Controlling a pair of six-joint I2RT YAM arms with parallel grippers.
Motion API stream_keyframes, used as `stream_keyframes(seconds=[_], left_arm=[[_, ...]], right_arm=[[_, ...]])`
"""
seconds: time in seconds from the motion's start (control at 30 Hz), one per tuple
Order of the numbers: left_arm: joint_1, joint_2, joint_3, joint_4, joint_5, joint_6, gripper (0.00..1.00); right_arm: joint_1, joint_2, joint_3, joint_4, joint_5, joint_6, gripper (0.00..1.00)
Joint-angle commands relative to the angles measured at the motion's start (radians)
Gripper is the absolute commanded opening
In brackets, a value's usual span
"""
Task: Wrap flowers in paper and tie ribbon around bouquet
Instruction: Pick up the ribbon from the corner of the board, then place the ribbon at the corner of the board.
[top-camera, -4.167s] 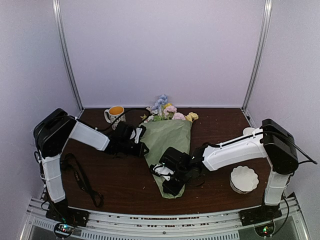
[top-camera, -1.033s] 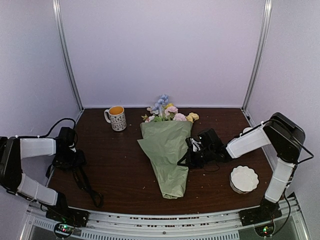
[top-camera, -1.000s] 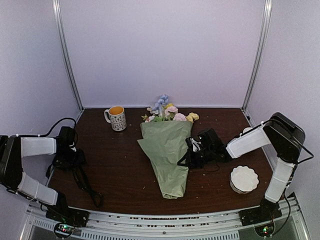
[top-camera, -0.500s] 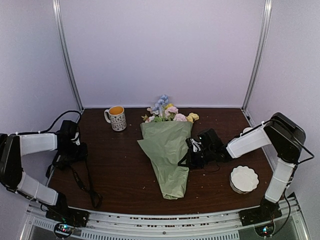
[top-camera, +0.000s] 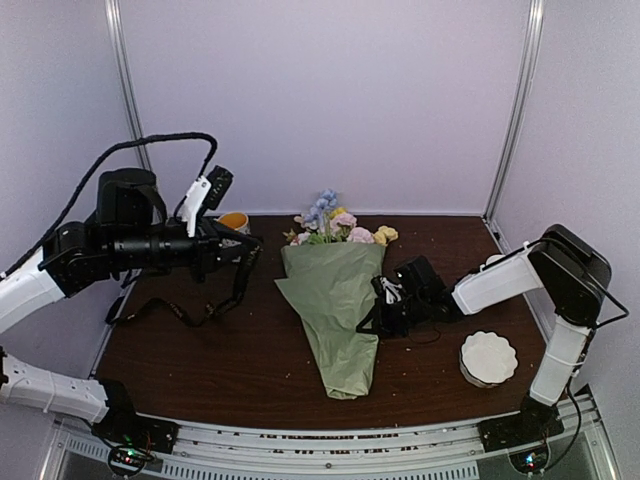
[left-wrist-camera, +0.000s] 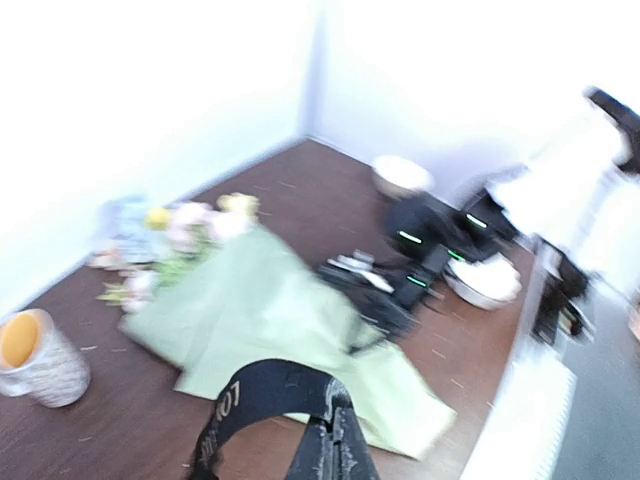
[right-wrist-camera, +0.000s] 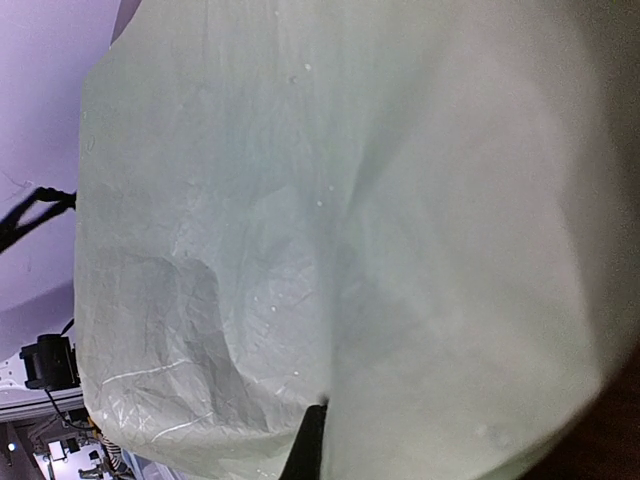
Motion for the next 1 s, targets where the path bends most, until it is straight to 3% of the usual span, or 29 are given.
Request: stream_keyframes(seconds=[0.0,0.13,0.27,0.5,0.6,0.63,0.67,0.7,0.77,0.97], left_arm=[[-0.138,0.110,0.018,-0.046,0.109,0.073,0.00],[-0.285,0.180,0.118,-0.050,0.176,0.171,0.00],[-0.304,0.177,0.094,-0.093,0.235,0.185,0.00],[-0.304,0.135,-0.116,-0.213,0.172,0.024,0.00],[-0.304,0.144,-0.189,-0.219,0.266,-0.033,0.00],[-0.308,0.163,-0.209,-0.207,0.313,-0.037,0.03],[-0.316,0.183,-0.219,-0.196,0.348,-0.028,0.12],[-0.329,0.203,-0.221,-0.191,0.363,-0.009,0.28],[-0.343,0.242,-0.216,-0.193,0.354,0.031,0.49],[-0.336,0.293,-0.167,-0.289,0.108,0.099,0.70]], right_arm=[[0.004,-0.026,0.013,-0.032,0.014,-0.008,0.00],[0.002,-0.031,0.023,-0.066,0.025,-0.030,0.00],[0.001,-0.032,0.030,-0.075,0.031,-0.036,0.00],[-0.005,-0.049,0.042,-0.082,0.043,-0.034,0.00],[-0.005,-0.052,0.067,-0.121,0.046,-0.056,0.00],[-0.004,-0.052,0.075,-0.137,0.047,-0.062,0.00],[-0.005,-0.052,0.082,-0.143,0.046,-0.065,0.00],[-0.005,-0.054,0.086,-0.147,0.047,-0.065,0.00],[-0.005,-0.063,0.084,-0.136,0.054,-0.053,0.00],[-0.005,-0.083,0.068,-0.104,0.055,-0.015,0.00]])
